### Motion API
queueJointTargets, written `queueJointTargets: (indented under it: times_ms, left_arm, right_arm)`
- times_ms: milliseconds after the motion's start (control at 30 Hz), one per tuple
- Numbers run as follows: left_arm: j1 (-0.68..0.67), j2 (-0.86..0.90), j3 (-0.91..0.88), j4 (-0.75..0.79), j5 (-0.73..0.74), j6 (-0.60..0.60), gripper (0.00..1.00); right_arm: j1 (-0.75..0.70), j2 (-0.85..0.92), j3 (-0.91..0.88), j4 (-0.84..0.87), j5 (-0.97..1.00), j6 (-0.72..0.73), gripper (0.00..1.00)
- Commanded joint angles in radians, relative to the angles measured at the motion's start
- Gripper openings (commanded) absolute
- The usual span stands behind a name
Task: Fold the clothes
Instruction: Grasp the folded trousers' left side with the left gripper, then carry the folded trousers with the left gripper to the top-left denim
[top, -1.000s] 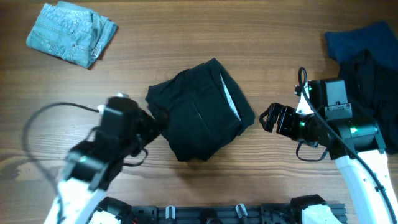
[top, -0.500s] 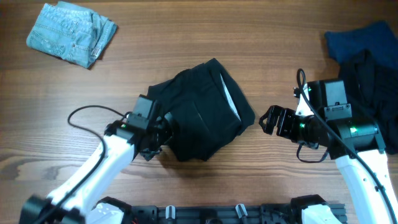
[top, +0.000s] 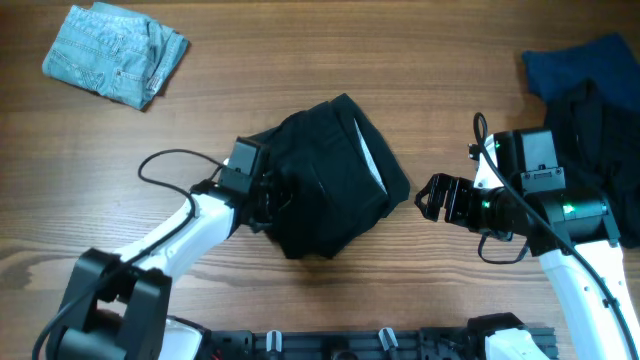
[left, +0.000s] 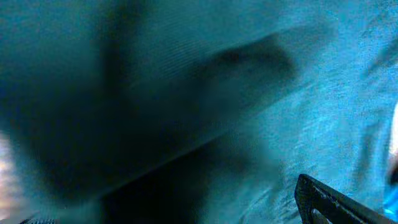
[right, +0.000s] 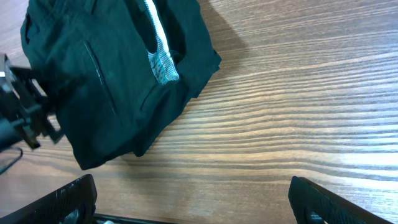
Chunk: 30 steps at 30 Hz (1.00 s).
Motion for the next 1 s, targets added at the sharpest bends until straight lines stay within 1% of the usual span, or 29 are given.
queueJointTargets:
  times_ms: [0, 100, 167, 200, 233, 300, 333, 367, 400, 433, 533, 700, 767, 967]
  left_arm:
    - [-0.002, 0.127, -0.038, 0.043, 0.043, 0.024, 1.00]
    - [-0.002, 0.182, -0.038, 0.094, 0.081, 0.031, 1.00]
    - [-0.002, 0.215, -0.038, 0.125, 0.104, 0.047, 0.97]
    - [-0.002, 0.239, -0.038, 0.132, 0.104, 0.060, 0.82]
    - [0.000, 0.245, -0.038, 0.136, 0.103, 0.074, 0.74]
    - [0.004, 0.247, -0.038, 0.139, 0.093, 0.098, 0.47]
    - [0.009, 0.247, -0.038, 0.143, 0.089, 0.105, 0.38]
    - [0.018, 0.247, -0.038, 0.154, 0.089, 0.117, 0.17]
    - [0.025, 0.247, -0.038, 0.160, 0.089, 0.122, 0.09]
    - [0.031, 0.247, -0.038, 0.165, 0.089, 0.122, 0.04]
    - [0.050, 0.247, -0.038, 0.192, 0.089, 0.154, 0.04]
    - [0.100, 0.246, 0.000, 0.208, 0.086, 0.283, 0.04]
    - [0.122, 0.244, 0.039, 0.193, 0.086, 0.315, 0.04]
    - [0.167, 0.240, 0.204, 0.124, 0.080, 0.463, 0.04]
  right_arm:
    - [-0.004, 0.006, 0.001, -0.005, -0.016, -0.013, 1.00]
    - [-0.004, 0.006, 0.001, -0.005, -0.017, -0.013, 1.00]
    - [-0.004, 0.006, 0.001, -0.005, -0.017, -0.013, 1.00]
    - [-0.004, 0.006, 0.001, -0.004, -0.017, -0.013, 1.00]
    - [-0.004, 0.006, 0.001, -0.004, -0.017, -0.013, 1.00]
    - [-0.004, 0.006, 0.001, -0.004, -0.017, -0.013, 1.00]
    - [-0.004, 0.006, 0.001, -0.004, -0.017, -0.013, 1.00]
    - [-0.004, 0.006, 0.001, -0.004, -0.016, -0.013, 1.00]
    - [-0.004, 0.006, 0.001, -0.004, -0.016, -0.013, 1.00]
    - [-0.004, 0.006, 0.001, -0.004, -0.017, -0.013, 1.00]
    - [-0.004, 0.006, 0.001, -0.004, -0.016, -0.021, 1.00]
    - [-0.004, 0.006, 0.001, -0.010, -0.016, -0.032, 1.00]
    - [-0.004, 0.006, 0.001, -0.011, -0.016, -0.032, 1.00]
    - [-0.004, 0.006, 0.001, -0.019, -0.016, -0.036, 1.00]
